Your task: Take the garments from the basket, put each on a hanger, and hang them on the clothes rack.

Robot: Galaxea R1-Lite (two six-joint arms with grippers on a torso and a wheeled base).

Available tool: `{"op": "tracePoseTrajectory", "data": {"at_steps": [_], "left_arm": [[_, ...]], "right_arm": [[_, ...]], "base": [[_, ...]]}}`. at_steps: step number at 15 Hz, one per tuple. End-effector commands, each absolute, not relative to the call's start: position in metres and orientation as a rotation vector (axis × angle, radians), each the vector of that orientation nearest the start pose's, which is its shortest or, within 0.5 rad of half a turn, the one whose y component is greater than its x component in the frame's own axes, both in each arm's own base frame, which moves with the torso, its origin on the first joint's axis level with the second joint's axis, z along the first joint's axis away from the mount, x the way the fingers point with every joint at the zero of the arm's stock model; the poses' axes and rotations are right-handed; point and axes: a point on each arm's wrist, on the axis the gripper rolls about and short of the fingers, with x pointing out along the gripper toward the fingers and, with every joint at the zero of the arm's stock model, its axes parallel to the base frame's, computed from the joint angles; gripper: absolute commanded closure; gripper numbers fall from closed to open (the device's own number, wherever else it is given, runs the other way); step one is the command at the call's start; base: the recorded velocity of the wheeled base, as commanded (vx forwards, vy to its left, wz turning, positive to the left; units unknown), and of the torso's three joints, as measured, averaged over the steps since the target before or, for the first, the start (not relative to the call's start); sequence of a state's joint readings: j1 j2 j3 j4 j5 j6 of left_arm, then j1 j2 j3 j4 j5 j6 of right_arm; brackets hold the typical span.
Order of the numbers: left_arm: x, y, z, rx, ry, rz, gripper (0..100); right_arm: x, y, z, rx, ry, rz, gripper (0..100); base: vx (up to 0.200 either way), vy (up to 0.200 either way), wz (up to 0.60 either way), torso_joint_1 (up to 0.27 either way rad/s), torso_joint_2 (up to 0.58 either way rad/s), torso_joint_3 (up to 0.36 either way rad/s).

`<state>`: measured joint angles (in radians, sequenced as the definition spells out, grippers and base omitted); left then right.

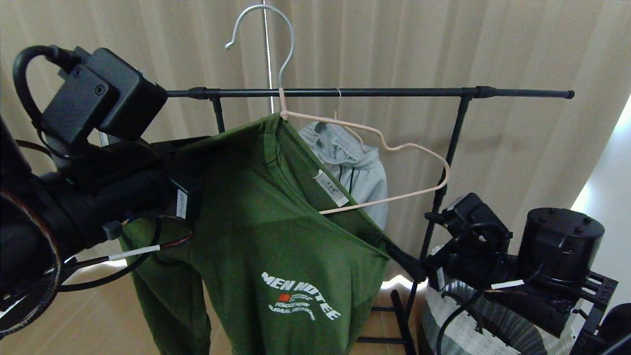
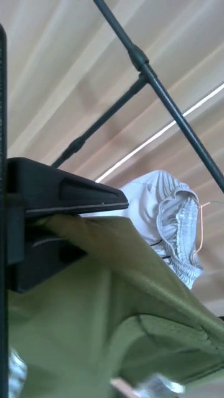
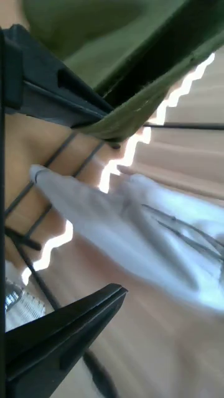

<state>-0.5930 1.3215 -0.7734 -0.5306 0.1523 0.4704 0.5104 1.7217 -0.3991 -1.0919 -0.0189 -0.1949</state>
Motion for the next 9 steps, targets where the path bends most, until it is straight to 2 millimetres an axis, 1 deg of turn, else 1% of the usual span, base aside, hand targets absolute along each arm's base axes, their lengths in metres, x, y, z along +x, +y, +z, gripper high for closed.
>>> {"op": "tracePoseTrajectory", "data": {"at_steps": [1, 3, 5, 7, 8, 9], "left_arm": [[0.176, -0.114, 0.257, 0.474, -0.076, -0.437, 100], [0.175, -0.111, 0.250, 0.486, -0.052, -0.434, 100], [0.174, -0.105, 0.241, 0.503, -0.022, -0.414, 100], [0.175, -0.100, 0.236, 0.515, -0.001, -0.398, 100], [0.176, -0.097, 0.233, 0.530, 0.009, -0.386, 100], [0.176, -0.090, 0.225, 0.591, 0.032, -0.365, 100]], "right_arm": [[0.234, 0.099, 0.140, -0.230, 0.120, 0.396, 0], [0.241, 0.093, 0.152, -0.219, 0.076, 0.363, 0], [0.248, 0.093, 0.163, -0.207, 0.033, 0.351, 0], [0.250, 0.094, 0.169, -0.202, 0.008, 0.350, 0], [0.250, 0.094, 0.171, -0.200, -0.002, 0.349, 0], [0.252, 0.095, 0.181, -0.192, -0.038, 0.347, 0]], "base": [[0.000, 0.000, 0.00, 0.000, 0.00, 0.000], [0.000, 0.000, 0.00, 0.000, 0.00, 0.000], [0.000, 0.000, 0.00, 0.000, 0.00, 0.000], [0.000, 0.000, 0.00, 0.000, 0.00, 0.000], [0.000, 0.000, 0.00, 0.000, 0.00, 0.000], [0.000, 0.000, 0.00, 0.000, 0.00, 0.000]]}}
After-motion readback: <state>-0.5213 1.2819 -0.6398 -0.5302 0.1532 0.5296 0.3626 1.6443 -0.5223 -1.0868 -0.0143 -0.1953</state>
